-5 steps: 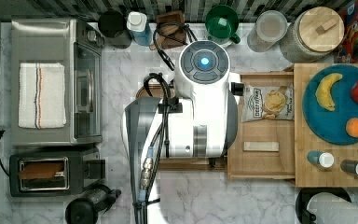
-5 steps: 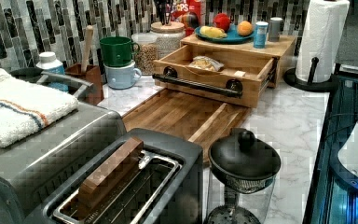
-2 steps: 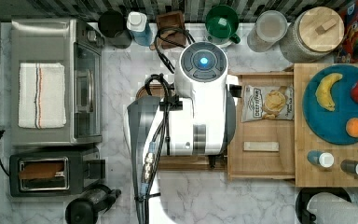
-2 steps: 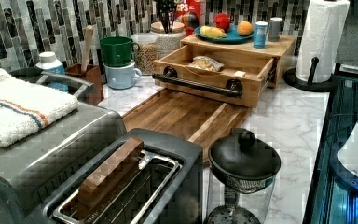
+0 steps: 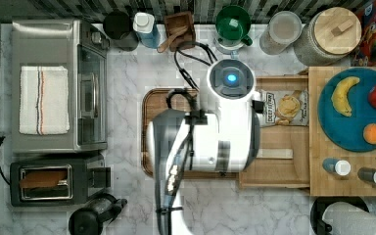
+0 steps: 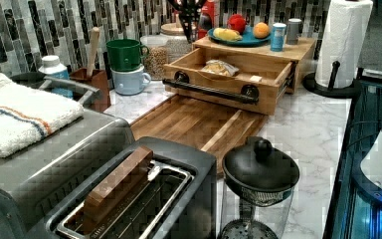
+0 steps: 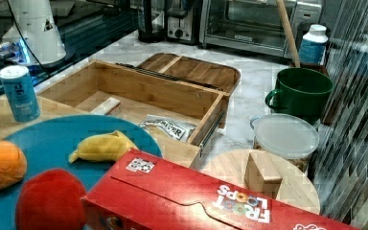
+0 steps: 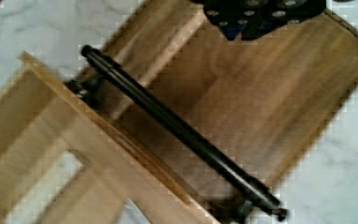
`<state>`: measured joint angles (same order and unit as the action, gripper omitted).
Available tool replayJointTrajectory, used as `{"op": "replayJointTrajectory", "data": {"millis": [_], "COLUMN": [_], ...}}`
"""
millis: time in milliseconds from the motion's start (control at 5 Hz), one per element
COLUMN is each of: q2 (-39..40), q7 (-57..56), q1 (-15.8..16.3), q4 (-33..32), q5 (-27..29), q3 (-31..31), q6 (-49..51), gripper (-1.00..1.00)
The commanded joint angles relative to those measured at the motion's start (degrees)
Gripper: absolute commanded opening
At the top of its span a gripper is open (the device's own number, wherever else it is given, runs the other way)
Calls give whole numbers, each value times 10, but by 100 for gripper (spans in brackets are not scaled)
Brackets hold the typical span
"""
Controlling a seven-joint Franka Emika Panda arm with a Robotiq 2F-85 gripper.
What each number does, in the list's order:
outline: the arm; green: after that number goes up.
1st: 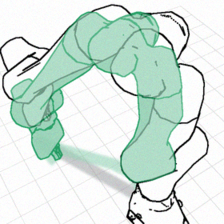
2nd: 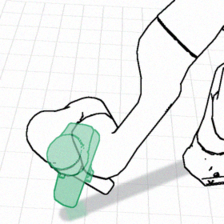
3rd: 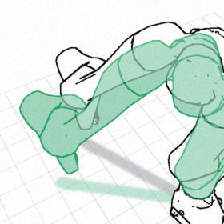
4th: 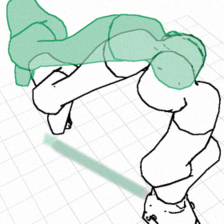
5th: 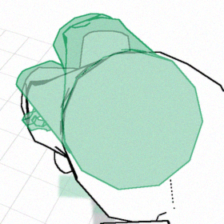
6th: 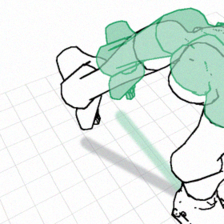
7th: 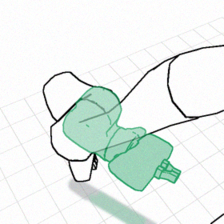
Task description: Pick up the butter.
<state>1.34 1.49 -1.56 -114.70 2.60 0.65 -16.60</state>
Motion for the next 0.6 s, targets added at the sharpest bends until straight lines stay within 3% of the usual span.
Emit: {"op": "replayJointTrajectory", "data": {"millis": [200,600], "q2": [-54,-45], "q7": [-11,49], "q1": [-61,-102], "q4": [-23,5], "q5": [-11,-28], "q3": [68,81], "q6": [-34,1], "gripper": [-100,-100]}}
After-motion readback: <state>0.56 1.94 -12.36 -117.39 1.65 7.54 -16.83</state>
